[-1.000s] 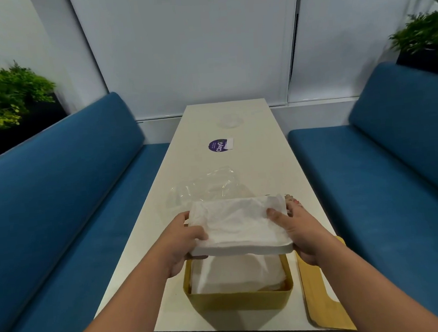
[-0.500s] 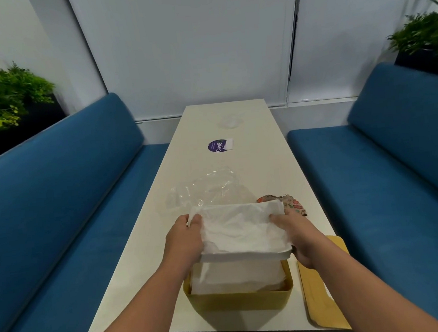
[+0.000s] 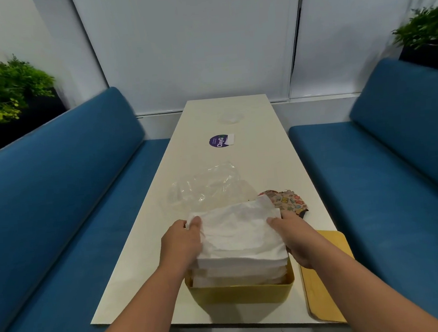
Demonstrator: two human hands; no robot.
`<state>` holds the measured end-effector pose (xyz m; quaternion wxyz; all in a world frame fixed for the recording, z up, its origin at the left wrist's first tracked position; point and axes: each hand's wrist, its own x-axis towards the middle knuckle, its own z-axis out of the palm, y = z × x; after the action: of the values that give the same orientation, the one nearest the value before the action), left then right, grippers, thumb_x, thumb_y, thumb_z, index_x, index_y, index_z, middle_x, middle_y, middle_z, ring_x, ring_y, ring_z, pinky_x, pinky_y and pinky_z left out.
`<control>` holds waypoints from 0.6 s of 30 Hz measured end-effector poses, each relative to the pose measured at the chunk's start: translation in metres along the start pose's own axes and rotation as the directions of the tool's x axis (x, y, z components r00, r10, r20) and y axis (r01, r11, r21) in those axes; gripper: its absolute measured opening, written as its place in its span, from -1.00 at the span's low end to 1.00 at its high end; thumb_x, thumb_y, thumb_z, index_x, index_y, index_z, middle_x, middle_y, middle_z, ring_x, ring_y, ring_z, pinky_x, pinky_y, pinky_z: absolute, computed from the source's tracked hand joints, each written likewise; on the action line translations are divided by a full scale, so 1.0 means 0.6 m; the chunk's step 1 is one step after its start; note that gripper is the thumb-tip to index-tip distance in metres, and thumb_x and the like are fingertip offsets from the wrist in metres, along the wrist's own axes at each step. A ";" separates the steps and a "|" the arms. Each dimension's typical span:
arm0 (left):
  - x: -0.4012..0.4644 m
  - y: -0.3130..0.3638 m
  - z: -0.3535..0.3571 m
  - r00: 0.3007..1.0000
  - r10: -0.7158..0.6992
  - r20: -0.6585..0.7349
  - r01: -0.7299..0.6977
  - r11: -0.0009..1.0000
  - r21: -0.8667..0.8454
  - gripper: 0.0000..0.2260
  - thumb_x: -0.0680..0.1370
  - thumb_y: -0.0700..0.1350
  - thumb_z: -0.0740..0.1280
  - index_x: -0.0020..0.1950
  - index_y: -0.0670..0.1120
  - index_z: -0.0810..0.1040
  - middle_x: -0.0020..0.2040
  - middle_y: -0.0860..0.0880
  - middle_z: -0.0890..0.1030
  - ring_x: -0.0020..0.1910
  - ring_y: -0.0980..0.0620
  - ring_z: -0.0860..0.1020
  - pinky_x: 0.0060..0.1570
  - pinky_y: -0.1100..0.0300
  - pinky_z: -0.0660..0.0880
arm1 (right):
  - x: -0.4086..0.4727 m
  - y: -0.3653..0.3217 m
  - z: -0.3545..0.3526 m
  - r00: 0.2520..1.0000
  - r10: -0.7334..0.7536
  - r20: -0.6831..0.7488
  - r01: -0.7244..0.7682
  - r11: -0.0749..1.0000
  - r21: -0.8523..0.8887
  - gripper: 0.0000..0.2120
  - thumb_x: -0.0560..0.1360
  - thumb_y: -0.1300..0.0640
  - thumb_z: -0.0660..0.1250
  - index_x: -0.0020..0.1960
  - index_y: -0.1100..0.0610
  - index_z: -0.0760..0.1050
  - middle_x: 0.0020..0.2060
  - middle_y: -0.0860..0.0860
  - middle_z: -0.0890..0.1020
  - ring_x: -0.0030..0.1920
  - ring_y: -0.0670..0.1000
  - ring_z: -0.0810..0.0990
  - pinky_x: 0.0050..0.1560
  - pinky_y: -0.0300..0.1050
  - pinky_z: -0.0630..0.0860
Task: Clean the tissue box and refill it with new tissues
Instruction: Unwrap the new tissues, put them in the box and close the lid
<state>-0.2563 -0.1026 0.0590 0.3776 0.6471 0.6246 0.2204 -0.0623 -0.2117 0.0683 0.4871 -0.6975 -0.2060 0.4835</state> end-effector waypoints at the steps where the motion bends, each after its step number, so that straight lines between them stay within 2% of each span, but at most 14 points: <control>1: 0.001 -0.001 -0.001 1.000 0.002 0.009 -0.003 1.000 0.020 -0.65 0.62 0.16 0.14 0.17 -0.07 0.47 0.00 -0.03 0.50 0.01 -0.09 0.48 0.07 0.02 0.49 | -0.001 0.000 -0.003 0.999 0.005 0.031 -0.006 1.000 0.027 -0.90 0.62 0.12 0.22 0.10 0.03 0.48 0.05 0.08 0.62 0.04 0.12 0.62 0.09 0.06 0.59; 2: 0.000 0.000 -0.002 1.000 0.011 0.012 -0.012 0.999 0.046 -0.67 0.62 0.16 0.14 0.13 -0.07 0.47 -0.03 -0.02 0.49 -0.01 -0.08 0.47 0.03 0.04 0.49 | -0.001 0.001 -0.006 0.999 -0.004 0.042 0.003 1.000 0.027 -0.93 0.62 0.14 0.23 0.06 0.01 0.47 0.02 0.06 0.62 0.02 0.10 0.62 0.05 0.03 0.59; 4: -0.001 0.003 -0.003 0.999 0.034 0.009 -0.035 0.992 0.118 -0.69 0.61 0.17 0.16 0.05 -0.06 0.45 -0.10 0.00 0.49 -0.07 -0.06 0.47 -0.05 0.08 0.48 | -0.002 0.001 -0.007 0.999 -0.049 0.021 0.049 0.998 -0.028 -0.87 0.60 0.10 0.28 0.14 0.04 0.49 0.01 0.04 0.63 0.00 0.09 0.63 0.00 0.01 0.61; 7: 0.000 0.006 -0.007 0.999 0.049 0.010 -0.050 0.964 0.263 -0.63 0.59 0.20 0.18 0.07 -0.10 0.48 -0.04 -0.05 0.54 -0.09 -0.06 0.48 -0.12 0.11 0.46 | 0.006 0.002 -0.002 0.995 -0.085 -0.046 0.066 0.945 -0.319 -0.70 0.55 0.01 0.34 0.25 0.06 0.49 0.02 0.04 0.62 0.01 0.10 0.62 0.05 0.08 0.62; 10: -0.003 0.007 -0.009 0.999 0.051 0.015 -0.052 0.902 0.428 -0.61 0.60 0.20 0.17 0.13 -0.11 0.48 -0.03 -0.04 0.52 -0.12 -0.02 0.46 -0.16 0.16 0.42 | 0.016 0.000 0.003 0.984 -0.154 -0.088 0.073 0.805 -0.589 -0.58 0.51 -0.10 0.35 0.31 0.04 0.46 0.11 0.04 0.59 0.09 0.11 0.57 0.13 0.08 0.58; 13: -0.007 0.006 -0.009 0.998 0.060 0.028 -0.066 0.879 0.471 -0.61 0.60 0.19 0.17 0.14 -0.11 0.48 0.06 -0.08 0.58 -0.11 -0.02 0.46 -0.12 0.17 0.43 | 0.027 -0.005 0.009 0.972 -0.231 -0.040 0.103 0.576 -0.811 -0.52 0.52 -0.13 0.30 0.38 0.03 0.42 0.20 0.05 0.57 0.19 0.11 0.52 0.22 -0.01 0.49; 15: -0.006 0.002 -0.006 0.996 0.075 0.042 -0.086 0.868 0.490 -0.61 0.60 0.19 0.17 0.14 -0.12 0.50 0.08 -0.09 0.59 -0.10 -0.03 0.46 -0.11 0.17 0.42 | 0.032 -0.009 0.008 0.975 -0.220 -0.019 0.092 0.482 -0.871 -0.48 0.53 -0.10 0.30 0.43 0.04 0.36 0.23 0.06 0.55 0.21 0.11 0.50 0.20 -0.06 0.47; 18: -0.008 0.002 -0.001 0.994 0.099 0.055 -0.113 0.839 0.532 -0.60 0.60 0.19 0.16 0.14 -0.12 0.51 0.07 -0.09 0.60 -0.12 -0.01 0.45 -0.12 0.18 0.40 | 0.038 -0.010 0.002 0.984 -0.178 0.017 0.094 0.432 -0.897 -0.43 0.53 -0.09 0.31 0.48 0.05 0.29 0.27 0.08 0.52 0.24 0.12 0.48 0.23 -0.05 0.46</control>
<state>-0.2564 -0.1070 0.0608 0.1780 0.7627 0.6197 0.0504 -0.0519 -0.1911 0.0629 0.0914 -0.8489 -0.4654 0.2333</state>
